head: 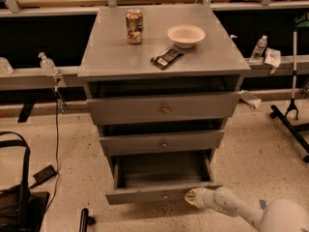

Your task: Close bottom drawer

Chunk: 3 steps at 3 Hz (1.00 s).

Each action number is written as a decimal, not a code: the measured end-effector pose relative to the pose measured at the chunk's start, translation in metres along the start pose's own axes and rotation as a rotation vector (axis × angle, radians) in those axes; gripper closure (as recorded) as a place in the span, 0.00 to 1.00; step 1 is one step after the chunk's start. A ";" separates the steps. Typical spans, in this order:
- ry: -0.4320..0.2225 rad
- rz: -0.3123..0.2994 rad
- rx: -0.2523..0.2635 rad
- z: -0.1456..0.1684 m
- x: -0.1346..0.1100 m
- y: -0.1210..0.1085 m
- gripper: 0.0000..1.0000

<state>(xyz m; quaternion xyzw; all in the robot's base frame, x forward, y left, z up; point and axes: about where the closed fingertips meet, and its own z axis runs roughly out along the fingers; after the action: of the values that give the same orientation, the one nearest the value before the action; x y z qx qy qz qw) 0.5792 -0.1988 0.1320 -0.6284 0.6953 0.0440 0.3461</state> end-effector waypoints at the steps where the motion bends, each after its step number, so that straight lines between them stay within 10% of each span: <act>1: -0.010 -0.012 0.015 0.014 -0.004 -0.013 1.00; 3: -0.025 -0.021 0.010 0.021 -0.003 -0.019 1.00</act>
Offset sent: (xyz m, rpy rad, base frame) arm 0.1229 0.0507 -0.0245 -0.0610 -0.1300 0.0356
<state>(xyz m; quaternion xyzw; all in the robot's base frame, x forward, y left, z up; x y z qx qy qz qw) 0.6054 -0.1898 0.1246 -0.6331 0.6847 0.0445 0.3583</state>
